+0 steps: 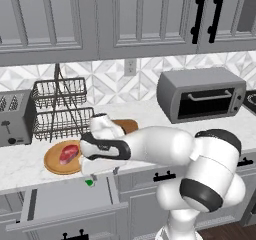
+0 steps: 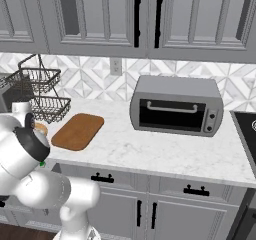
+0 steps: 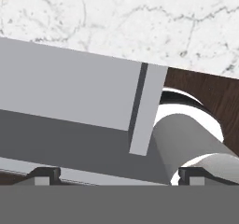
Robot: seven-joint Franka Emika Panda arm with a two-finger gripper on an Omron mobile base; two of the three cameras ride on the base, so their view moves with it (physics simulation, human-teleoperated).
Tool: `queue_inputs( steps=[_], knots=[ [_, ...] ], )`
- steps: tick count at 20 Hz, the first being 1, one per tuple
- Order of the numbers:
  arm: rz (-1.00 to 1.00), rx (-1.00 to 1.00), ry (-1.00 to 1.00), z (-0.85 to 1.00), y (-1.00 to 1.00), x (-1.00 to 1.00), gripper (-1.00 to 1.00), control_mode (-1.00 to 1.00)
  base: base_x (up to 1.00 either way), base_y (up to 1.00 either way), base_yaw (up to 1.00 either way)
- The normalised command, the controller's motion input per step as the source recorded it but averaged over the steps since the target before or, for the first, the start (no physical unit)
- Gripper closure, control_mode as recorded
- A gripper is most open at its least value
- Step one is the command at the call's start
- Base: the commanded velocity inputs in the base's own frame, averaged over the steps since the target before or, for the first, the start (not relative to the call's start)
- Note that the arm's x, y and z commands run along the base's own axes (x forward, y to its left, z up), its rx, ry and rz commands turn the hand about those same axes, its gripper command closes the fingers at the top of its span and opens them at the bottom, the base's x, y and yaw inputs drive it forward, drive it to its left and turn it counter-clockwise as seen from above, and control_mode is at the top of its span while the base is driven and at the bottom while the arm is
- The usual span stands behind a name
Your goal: Pick up the knife from the drawer and place it on the cutting board. Then place the meat from the plate to the cutting board.
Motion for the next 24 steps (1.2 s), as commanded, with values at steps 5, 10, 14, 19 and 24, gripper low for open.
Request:
queue_inputs(
  steps=[5, 10, 14, 19, 24],
  knots=[
    [0.00, 0.00, 0.06, -0.20, 0.14, -0.23, -1.00, -1.00, 0.00, 0.00, 0.00],
    [0.00, 0.00, 0.12, -0.38, 0.03, -0.02, -1.00, -1.00, 0.00, 0.00, 0.00],
    [0.00, 0.00, 0.09, -0.35, 0.02, -0.03, -1.00, -1.00, 0.00, 0.00, 0.00],
    [0.00, 0.00, 0.02, -0.25, 0.10, -0.11, -1.00, -1.00, 0.00, 0.00, 0.00],
    [0.00, 0.00, 0.00, -0.27, 0.13, -0.16, -1.00, -1.00, 0.00, 0.00, 0.00]
  ],
)
